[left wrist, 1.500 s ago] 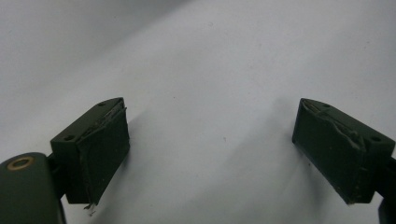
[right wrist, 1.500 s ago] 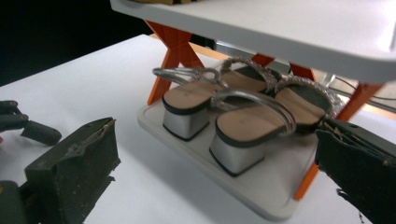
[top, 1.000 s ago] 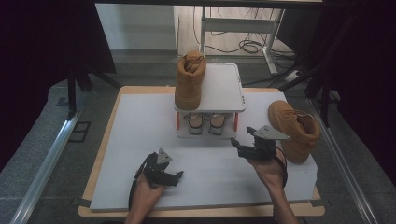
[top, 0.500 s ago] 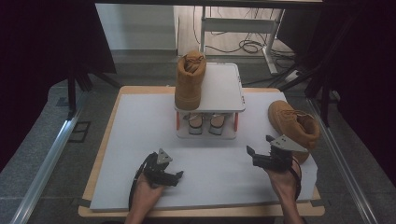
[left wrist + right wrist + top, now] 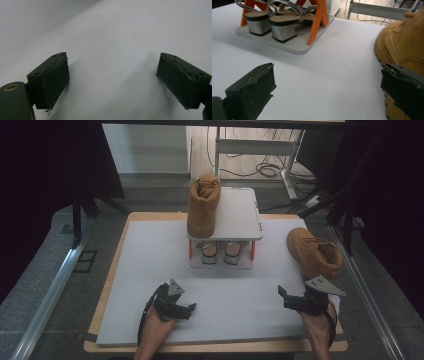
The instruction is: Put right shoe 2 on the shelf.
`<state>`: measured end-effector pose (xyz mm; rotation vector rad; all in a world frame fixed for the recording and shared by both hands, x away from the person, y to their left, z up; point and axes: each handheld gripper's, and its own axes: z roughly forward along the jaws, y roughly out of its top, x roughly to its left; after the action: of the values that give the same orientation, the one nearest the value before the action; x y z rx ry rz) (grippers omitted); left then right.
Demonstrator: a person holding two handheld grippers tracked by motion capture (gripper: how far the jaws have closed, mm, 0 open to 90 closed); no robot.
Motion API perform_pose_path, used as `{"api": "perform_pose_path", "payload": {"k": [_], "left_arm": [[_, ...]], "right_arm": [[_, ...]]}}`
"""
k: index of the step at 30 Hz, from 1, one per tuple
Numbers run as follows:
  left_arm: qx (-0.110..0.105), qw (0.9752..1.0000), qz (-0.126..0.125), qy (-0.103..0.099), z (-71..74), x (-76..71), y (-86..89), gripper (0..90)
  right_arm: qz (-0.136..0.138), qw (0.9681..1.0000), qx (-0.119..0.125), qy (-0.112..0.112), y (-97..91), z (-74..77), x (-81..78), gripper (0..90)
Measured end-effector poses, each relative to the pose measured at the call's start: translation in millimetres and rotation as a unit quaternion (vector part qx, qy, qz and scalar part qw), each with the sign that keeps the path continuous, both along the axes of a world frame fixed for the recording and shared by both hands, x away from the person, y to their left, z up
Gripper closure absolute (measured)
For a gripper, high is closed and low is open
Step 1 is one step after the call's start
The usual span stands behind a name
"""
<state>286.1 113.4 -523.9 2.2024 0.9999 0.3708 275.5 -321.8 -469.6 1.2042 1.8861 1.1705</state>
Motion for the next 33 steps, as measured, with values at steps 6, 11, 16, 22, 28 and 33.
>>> {"api": "perform_pose_path", "payload": {"k": [6, 11, 16, 22, 28, 33], "left_arm": [[0.000, 1.0000, 0.000, 0.000, 0.0, 0.0, 0.0, 10.6], [0.000, 1.0000, 0.000, 0.000, 0.0, 0.0, 0.0, 10.6], [0.000, 1.0000, 0.000, 0.000, 0.0, 0.1, 0.0, 10.5], [-0.001, 1.0000, 0.000, 0.000, 0.0, 0.1, 0.1, 10.6], [-0.001, 1.0000, 0.000, 0.000, 0.0, 0.1, 0.1, 10.6], [-0.001, 1.0000, 0.000, 0.000, 0.0, 0.1, 0.1, 10.6]], "right_arm": [[-0.019, 0.9998, 0.009, -0.002, -15.4, -2.6, -7.6, 0.0], [-0.033, 0.9994, 0.010, -0.006, -25.9, -5.2, -13.9, 0.0], [-0.043, 0.9990, 0.012, -0.003, -35.1, -9.7, -17.6, 0.0], [-0.064, 0.9979, 0.009, -0.004, -46.2, -14.8, -20.2, 0.0], [-0.091, 0.9957, 0.013, -0.012, -57.6, -15.5, -19.7, 0.0], [-0.115, 0.9930, 0.017, -0.019, -69.1, -13.4, -15.3, 0.0]]}}
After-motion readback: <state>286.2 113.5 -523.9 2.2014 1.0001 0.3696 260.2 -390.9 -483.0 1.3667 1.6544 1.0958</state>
